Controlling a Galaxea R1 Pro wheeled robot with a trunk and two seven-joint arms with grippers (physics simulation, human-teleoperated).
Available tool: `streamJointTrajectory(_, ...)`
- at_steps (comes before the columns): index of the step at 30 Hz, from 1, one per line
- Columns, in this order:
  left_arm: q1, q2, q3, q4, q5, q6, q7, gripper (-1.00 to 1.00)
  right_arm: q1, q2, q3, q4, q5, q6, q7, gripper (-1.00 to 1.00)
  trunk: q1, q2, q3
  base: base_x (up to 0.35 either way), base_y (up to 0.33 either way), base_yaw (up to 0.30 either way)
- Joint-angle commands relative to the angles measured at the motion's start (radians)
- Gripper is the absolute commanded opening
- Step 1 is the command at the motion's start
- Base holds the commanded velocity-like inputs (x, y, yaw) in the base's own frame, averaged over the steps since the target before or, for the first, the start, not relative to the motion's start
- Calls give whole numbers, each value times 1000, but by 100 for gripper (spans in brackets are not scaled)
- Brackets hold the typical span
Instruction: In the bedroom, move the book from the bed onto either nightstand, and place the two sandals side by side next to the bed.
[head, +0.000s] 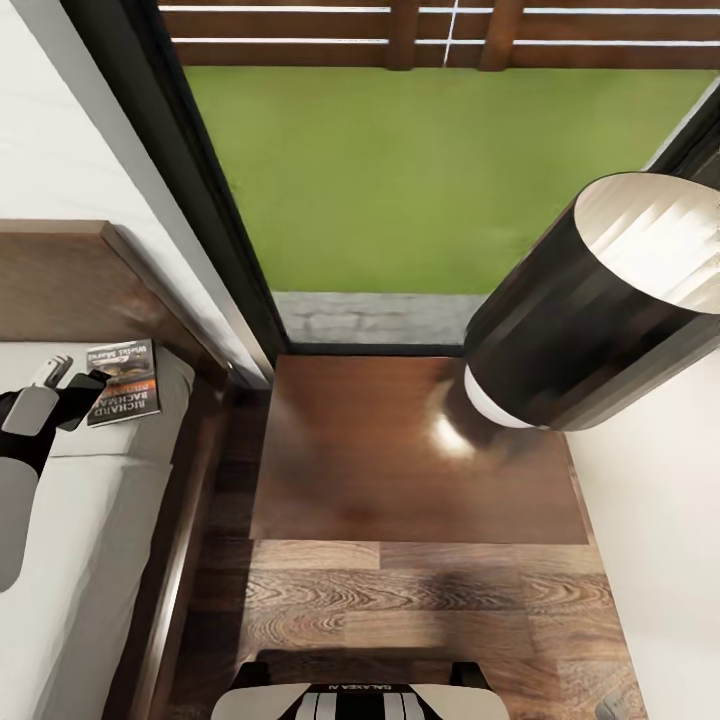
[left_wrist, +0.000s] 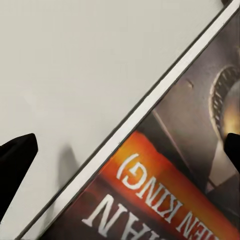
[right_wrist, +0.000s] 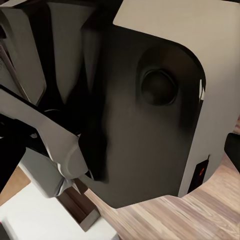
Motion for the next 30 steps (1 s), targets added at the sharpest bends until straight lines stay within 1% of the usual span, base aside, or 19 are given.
streamJointTrajectory(1,0,-1,3,44,23,7,10,100,0,0,-8,-1,7,9,5,100,0,0,-1,0,0,-26)
streamJointTrajectory(27,0,-1,3,46,24,7,10,100,0,0,-8,-1,7,9,5,100,0,0,-1,0,0,-2)
streamJointTrajectory(28,0,-1,3,46,24,7,10,100,0,0,-9,-1,7,9,5,100,-4,7,3,0,0,0)
streamJointTrajectory(30,0,-1,3,49,24,7,10,100,0,0,-9,-1,7,9,5,100,-4,7,3,0,0,0)
